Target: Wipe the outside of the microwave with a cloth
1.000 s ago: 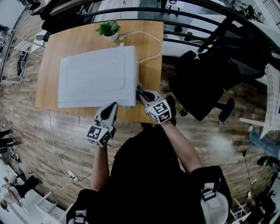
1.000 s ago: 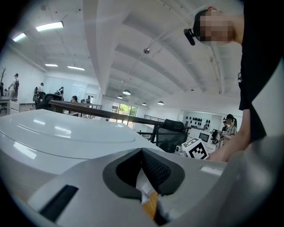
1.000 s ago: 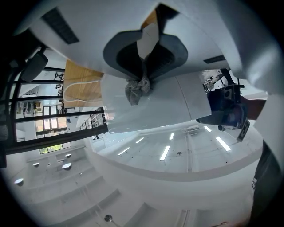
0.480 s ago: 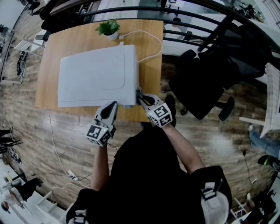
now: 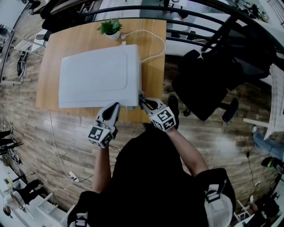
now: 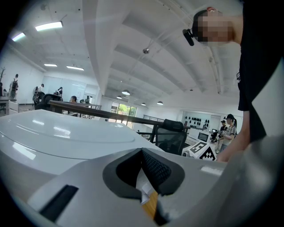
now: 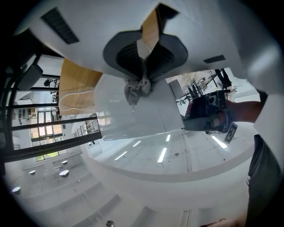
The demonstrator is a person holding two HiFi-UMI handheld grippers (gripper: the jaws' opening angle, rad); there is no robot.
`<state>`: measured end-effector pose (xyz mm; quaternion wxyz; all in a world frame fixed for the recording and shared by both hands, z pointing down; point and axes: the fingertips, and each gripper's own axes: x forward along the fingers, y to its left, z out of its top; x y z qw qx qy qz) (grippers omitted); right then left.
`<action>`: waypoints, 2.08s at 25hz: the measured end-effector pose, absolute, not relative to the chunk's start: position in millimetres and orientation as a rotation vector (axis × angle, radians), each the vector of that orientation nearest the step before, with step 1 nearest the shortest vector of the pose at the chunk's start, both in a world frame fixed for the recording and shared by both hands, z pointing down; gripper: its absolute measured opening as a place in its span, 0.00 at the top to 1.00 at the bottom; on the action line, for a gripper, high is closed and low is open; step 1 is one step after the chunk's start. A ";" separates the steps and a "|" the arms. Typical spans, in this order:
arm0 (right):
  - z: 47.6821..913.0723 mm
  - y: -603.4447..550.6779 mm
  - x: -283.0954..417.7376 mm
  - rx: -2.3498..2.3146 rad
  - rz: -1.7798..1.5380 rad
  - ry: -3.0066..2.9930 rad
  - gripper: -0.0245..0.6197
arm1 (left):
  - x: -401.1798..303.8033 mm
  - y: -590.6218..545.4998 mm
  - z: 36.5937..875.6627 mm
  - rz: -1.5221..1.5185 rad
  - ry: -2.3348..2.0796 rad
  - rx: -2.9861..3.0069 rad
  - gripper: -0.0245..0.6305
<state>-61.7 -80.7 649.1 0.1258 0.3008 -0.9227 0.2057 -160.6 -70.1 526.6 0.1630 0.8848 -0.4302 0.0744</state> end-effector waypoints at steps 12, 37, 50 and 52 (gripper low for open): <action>667.4 -75.2 -61.2 0.850 0.627 -2.656 0.92 | -158.9 -69.0 528.2 0.243 -1.222 2.502 0.96; 710.8 -130.2 -59.9 0.871 0.760 -2.577 0.92 | -161.0 -70.0 529.2 0.240 -1.238 2.495 0.96; 720.4 -187.6 -56.2 0.928 0.744 -2.550 0.92 | -160.6 -68.7 526.3 0.245 -1.239 2.489 0.96; 723.3 -194.3 -56.0 0.933 0.744 -2.547 0.92 | -160.3 -69.3 526.8 0.251 -1.241 2.487 0.96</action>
